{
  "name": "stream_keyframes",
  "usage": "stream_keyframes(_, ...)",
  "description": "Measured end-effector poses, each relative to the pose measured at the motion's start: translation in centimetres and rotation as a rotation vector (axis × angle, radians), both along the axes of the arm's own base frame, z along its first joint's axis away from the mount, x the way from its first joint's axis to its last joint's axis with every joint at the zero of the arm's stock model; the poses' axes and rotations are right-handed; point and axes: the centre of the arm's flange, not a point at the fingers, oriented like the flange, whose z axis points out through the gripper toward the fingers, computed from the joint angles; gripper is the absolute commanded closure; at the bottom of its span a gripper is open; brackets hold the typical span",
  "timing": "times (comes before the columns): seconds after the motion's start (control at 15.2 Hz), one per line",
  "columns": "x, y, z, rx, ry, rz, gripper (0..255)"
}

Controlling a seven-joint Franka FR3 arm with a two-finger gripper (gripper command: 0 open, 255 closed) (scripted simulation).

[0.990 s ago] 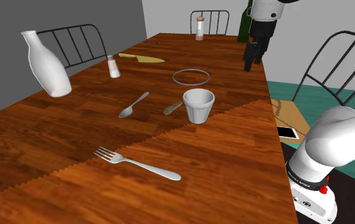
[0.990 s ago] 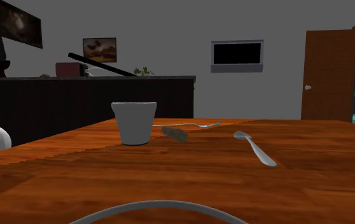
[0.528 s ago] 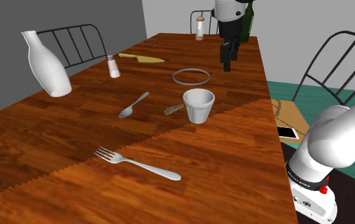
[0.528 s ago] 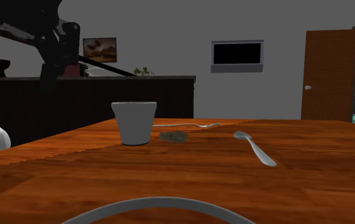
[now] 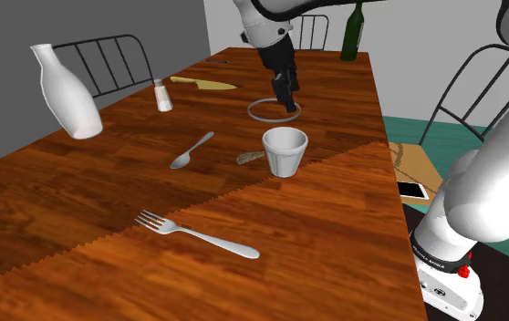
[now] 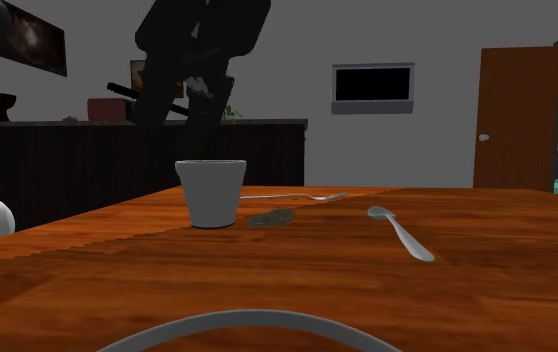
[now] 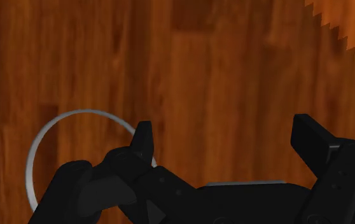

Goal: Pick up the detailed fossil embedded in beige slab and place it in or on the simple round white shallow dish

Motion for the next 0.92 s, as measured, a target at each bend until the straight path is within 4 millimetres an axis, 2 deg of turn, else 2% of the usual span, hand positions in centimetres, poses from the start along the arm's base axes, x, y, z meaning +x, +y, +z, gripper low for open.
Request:
stream_keyframes(0.26,1.5,6.7,-1.9,-0.085,0.074,0.134,0)
stream_keyframes(0.53,1.9,13.1,-4.6,-0.169,0.149,0.267,0)
stream_keyframes(0.73,1.6,17.7,-6.6,-0.233,0.204,0.366,0)
stream_keyframes(0.92,0.5,22.1,-9.1,-0.295,0.259,0.466,0)
